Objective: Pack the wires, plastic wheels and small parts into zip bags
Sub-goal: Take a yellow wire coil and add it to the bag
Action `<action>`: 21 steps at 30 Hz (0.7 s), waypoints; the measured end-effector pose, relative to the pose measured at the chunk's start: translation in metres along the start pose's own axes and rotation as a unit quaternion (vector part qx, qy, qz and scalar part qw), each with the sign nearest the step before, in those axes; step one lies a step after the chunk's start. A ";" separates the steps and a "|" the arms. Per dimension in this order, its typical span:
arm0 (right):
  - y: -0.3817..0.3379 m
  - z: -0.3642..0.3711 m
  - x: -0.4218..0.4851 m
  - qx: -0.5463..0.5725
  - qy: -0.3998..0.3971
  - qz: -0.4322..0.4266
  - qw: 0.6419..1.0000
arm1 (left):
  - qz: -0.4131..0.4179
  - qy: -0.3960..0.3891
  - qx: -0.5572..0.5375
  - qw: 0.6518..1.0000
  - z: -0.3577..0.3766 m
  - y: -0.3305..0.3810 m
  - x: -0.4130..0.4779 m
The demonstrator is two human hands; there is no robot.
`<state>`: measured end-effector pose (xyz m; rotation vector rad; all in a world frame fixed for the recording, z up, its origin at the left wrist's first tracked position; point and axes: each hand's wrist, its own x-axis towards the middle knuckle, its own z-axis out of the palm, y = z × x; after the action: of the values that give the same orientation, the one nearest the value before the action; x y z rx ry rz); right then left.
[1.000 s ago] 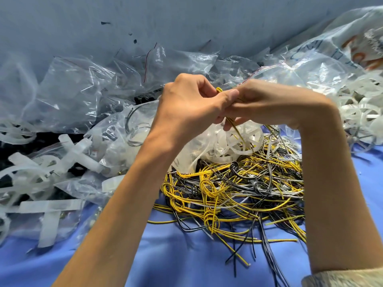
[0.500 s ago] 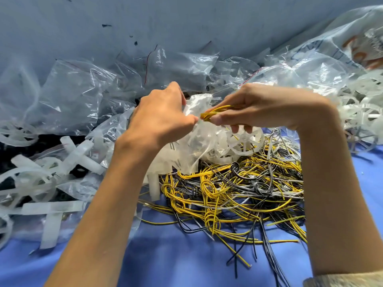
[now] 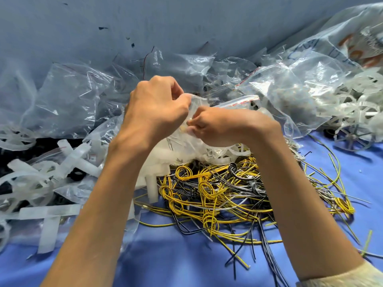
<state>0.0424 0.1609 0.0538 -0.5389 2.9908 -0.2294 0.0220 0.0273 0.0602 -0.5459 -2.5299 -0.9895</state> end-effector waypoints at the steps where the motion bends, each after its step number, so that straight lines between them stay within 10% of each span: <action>1: -0.001 0.002 0.001 0.001 -0.001 0.007 1.000 | -0.002 -0.006 -0.002 1.000 0.002 0.002 -0.001; 15: -0.021 0.010 0.012 0.247 0.157 -0.112 0.950 | -0.007 0.058 -0.033 0.998 0.001 0.004 0.001; 21: -0.023 0.018 0.018 0.214 0.066 -0.108 0.968 | -0.004 0.060 -0.038 0.997 0.001 0.003 0.001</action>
<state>0.0353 0.1304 0.0388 -0.8177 2.8633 -0.9360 0.0225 0.0299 0.0617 -0.4825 -2.3988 -1.0931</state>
